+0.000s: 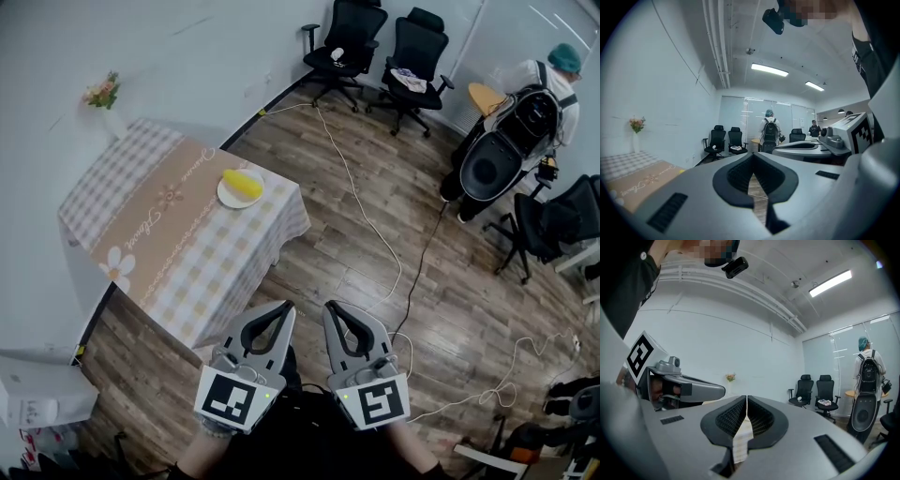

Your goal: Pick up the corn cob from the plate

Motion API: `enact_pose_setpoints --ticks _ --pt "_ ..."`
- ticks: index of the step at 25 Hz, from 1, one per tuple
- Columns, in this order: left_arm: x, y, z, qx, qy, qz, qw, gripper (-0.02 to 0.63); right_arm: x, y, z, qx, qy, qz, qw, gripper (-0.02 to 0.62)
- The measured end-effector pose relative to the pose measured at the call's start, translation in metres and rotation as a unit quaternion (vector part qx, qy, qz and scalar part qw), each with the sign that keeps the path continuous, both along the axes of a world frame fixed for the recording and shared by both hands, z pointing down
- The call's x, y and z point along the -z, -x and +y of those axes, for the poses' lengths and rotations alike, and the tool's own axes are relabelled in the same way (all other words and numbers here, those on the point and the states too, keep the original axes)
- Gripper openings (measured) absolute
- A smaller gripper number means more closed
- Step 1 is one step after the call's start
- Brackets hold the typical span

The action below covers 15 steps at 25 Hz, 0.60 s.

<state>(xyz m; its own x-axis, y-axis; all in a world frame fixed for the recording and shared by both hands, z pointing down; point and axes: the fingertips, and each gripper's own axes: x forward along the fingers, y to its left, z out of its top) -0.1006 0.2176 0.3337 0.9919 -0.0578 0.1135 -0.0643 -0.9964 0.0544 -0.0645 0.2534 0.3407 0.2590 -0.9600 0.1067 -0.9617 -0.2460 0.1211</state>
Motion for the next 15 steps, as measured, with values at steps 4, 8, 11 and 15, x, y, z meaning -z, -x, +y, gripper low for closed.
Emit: enact_pose_setpoints --ticks 4,8,11,15 --pt "0.001 -0.023 -0.025 -0.004 0.006 0.000 1.0000 0.014 -0.001 -0.024 -0.022 -0.007 0.009 -0.001 1.000 0.043" --pt "0.003 -0.045 -0.052 -0.006 0.008 -0.001 0.9999 0.014 0.003 -0.047 -0.047 -0.010 0.011 0.003 1.000 0.043" --pt "0.006 -0.061 -0.075 -0.005 0.009 0.001 0.9999 0.014 0.005 -0.063 -0.068 -0.013 0.015 0.003 1.000 0.043" --pt "0.006 -0.078 -0.108 0.002 0.005 0.001 1.0000 0.014 0.010 -0.085 -0.094 -0.016 0.015 0.010 1.000 0.043"
